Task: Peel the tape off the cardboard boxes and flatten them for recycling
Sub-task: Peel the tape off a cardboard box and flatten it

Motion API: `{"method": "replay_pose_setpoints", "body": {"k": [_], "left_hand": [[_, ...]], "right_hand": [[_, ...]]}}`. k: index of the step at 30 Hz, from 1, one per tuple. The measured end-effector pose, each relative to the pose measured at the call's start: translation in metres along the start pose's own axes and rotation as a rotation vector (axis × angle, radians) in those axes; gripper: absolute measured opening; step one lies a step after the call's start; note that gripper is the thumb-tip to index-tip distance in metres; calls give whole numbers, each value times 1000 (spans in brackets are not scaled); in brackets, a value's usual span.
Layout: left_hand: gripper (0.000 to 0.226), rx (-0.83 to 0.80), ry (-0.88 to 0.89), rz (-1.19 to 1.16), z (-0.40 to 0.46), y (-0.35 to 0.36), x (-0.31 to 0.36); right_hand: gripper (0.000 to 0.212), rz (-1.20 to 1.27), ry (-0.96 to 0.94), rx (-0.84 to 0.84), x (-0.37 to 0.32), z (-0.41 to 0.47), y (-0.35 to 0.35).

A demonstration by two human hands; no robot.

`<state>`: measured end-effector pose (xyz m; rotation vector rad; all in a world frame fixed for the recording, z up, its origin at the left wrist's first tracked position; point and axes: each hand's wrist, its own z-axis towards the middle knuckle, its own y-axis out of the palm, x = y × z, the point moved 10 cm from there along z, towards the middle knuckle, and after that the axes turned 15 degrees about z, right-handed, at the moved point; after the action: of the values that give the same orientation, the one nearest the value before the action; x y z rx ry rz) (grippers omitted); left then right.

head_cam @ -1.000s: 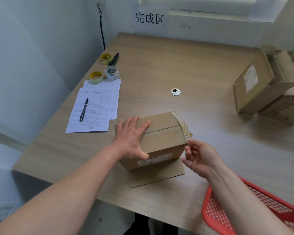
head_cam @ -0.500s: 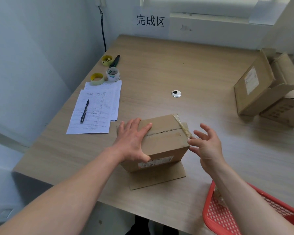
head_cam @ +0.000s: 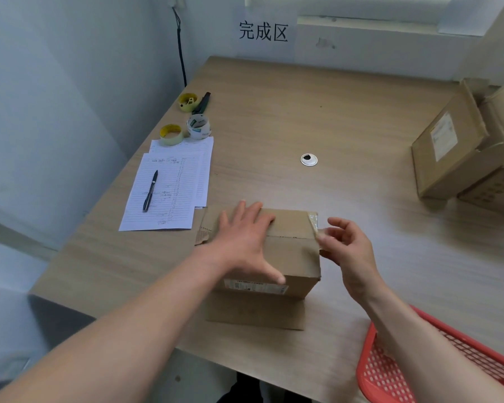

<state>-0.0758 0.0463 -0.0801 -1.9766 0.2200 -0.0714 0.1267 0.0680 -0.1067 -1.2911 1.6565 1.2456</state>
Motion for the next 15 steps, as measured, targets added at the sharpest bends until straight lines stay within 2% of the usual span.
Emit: {"method": "replay_pose_setpoints", "body": {"k": [1,3,7,10,13,15], "left_hand": [[132,25,-24,-10,2,0,9],[134,82,-54,28,5,3,23],[131,155,-63,79,2,10,20],[128,176,-41,99,3,9,18],[124,181,-11,101,1,8,22],[122,177,13,113,0,7,26]], "right_hand": [[48,-43,-4,-2,4,-2,-1],[47,-91,20,39,12,-4,-9],[12,-32,75,33,16,0,-18],[11,-127,99,-7,12,10,-18],[15,0,188,35,13,26,-24],[9,129,234,86,14,38,-23]]}}
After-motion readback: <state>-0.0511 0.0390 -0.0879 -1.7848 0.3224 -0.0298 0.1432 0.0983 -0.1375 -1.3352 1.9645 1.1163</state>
